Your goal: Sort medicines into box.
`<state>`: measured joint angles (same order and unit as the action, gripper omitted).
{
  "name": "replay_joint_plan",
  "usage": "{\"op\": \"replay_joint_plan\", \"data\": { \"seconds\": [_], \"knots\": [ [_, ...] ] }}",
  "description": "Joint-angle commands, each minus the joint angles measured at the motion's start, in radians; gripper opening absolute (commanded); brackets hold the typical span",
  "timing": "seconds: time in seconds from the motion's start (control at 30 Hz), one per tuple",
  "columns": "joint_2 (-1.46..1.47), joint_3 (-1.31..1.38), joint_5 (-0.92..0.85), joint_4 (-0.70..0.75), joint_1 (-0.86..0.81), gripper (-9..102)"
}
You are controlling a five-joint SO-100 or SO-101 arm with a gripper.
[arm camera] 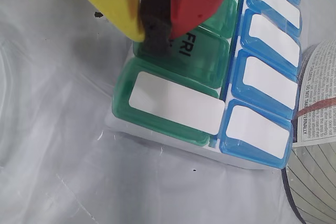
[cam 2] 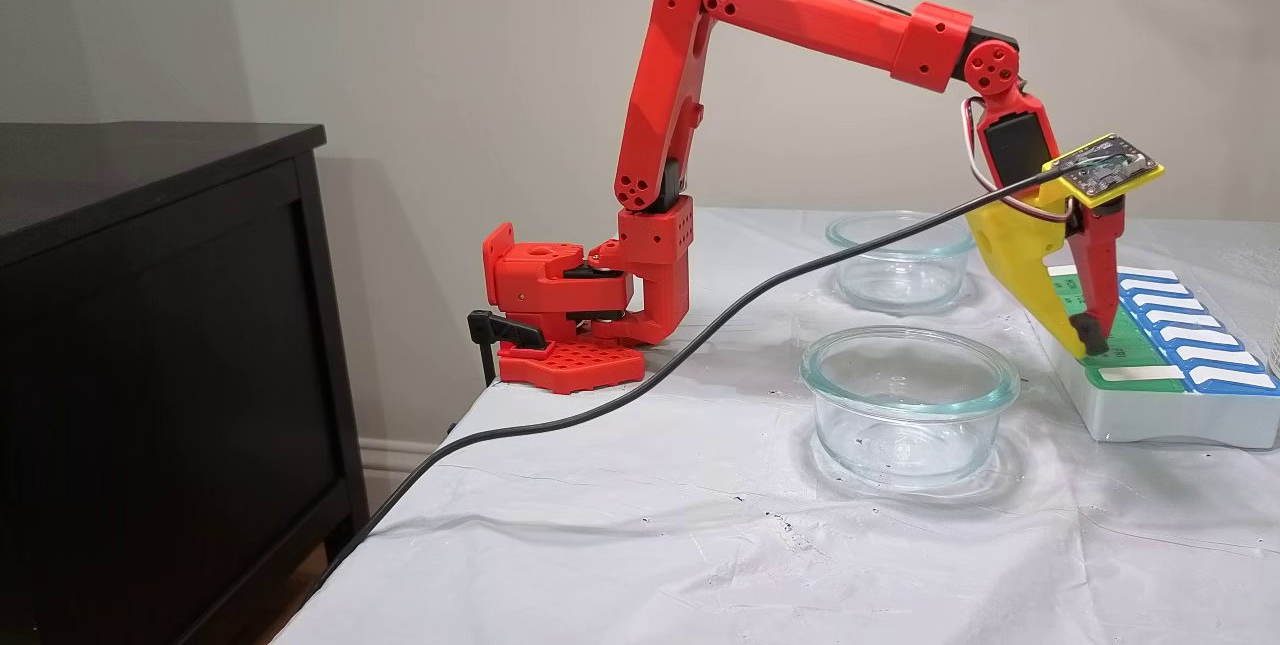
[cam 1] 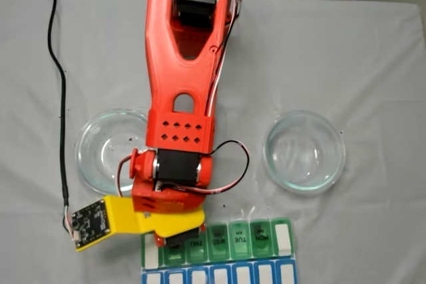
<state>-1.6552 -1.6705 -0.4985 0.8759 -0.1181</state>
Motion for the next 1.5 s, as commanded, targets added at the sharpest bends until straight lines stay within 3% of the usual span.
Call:
{"op": "replay_joint_plan", "data": {
  "seconds": [0.0, 0.37, 0.67, 0.87, 1.07, 1.4, 1.47],
  "knots": [
    [0.026, 0.041, -0.009, 0.02, 0.017, 0],
    [-0.023, 0.034, -0.005, -0.005, 0.032, 0],
    [-0.347, -0.074, 0.058, -0.204, 0.071, 0],
    [-0.489, -0.11, -0.009, -0.222, 0.092, 0],
    [-0.913, -0.588, -0.153, -0.353, 0.107, 0],
    [-1.545, -1.069, -0.186, 0.051, 0.173, 0],
    [-1.531, -1.12, -0.21, 0.12, 0.189, 0]
  ]
}}
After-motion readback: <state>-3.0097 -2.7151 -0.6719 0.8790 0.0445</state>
